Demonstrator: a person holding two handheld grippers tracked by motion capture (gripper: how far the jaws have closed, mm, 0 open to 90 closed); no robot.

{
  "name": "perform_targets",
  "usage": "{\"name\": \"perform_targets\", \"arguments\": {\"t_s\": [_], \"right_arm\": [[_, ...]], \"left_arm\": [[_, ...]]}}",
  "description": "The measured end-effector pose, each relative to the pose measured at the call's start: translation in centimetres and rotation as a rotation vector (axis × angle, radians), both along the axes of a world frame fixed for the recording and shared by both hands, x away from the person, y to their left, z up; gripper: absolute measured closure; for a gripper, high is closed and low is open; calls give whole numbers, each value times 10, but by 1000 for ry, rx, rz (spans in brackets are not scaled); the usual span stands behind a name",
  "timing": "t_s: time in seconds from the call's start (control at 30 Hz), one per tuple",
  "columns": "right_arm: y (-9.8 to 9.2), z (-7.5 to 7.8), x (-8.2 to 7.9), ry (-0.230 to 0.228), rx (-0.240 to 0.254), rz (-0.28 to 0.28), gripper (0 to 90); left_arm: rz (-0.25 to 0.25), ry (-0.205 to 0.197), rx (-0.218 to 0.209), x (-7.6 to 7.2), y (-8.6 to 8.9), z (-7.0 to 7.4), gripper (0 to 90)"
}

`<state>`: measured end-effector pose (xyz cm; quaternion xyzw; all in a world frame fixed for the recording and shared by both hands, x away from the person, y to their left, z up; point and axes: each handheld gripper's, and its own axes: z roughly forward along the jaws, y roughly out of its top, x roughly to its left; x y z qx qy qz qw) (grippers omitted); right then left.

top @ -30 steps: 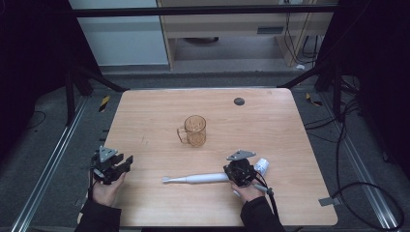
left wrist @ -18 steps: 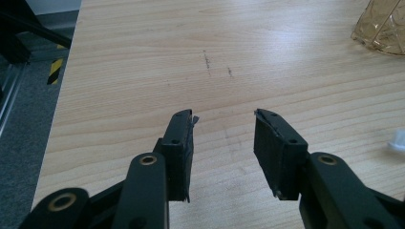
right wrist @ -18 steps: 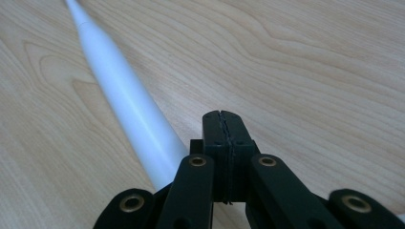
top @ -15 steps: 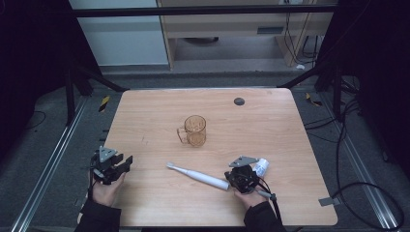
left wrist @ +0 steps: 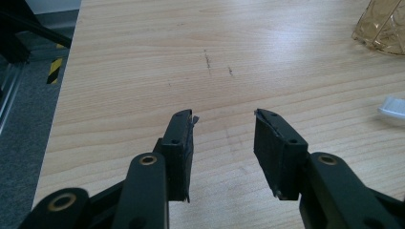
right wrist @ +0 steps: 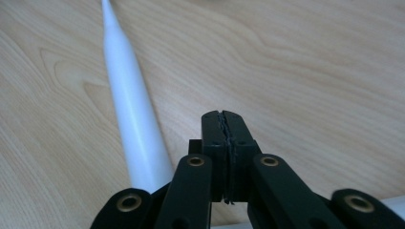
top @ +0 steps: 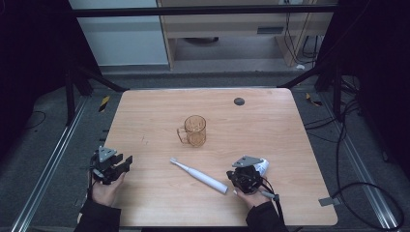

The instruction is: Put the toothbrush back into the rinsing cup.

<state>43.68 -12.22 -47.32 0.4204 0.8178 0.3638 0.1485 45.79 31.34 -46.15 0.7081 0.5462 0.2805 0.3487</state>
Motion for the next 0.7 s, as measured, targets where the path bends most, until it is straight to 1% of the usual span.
{"name": "perform_targets", "arguments": {"t_s": [0.1,0.23,0.27,0.3,0.43,0.5,0.57,0.6,0.67,0.7], "right_arm": [[-6,11,3,-26,20,-5,833],[-12,26,8,-31,36,-1,755],[-12,30,10,-33,30,2,738],[-12,35,11,-44,23,6,711],[-9,50,16,-65,13,18,643],[-7,56,18,-85,11,21,614],[-4,62,20,-80,9,29,575],[-3,64,21,-71,5,33,569],[3,70,23,-85,-12,41,559],[5,72,25,-81,-16,51,558]], "left_arm": [[-1,0,1,0,0,0,572],[-3,1,9,1,0,-1,570],[-5,1,10,1,0,-1,569],[-6,1,11,1,0,-1,567],[-8,3,12,1,0,-2,563],[-8,4,13,1,0,-2,560],[-7,5,10,2,0,-2,554],[-7,7,12,2,0,-2,553],[-9,9,18,2,-1,-2,551],[-9,9,18,2,-1,-2,551]]}}
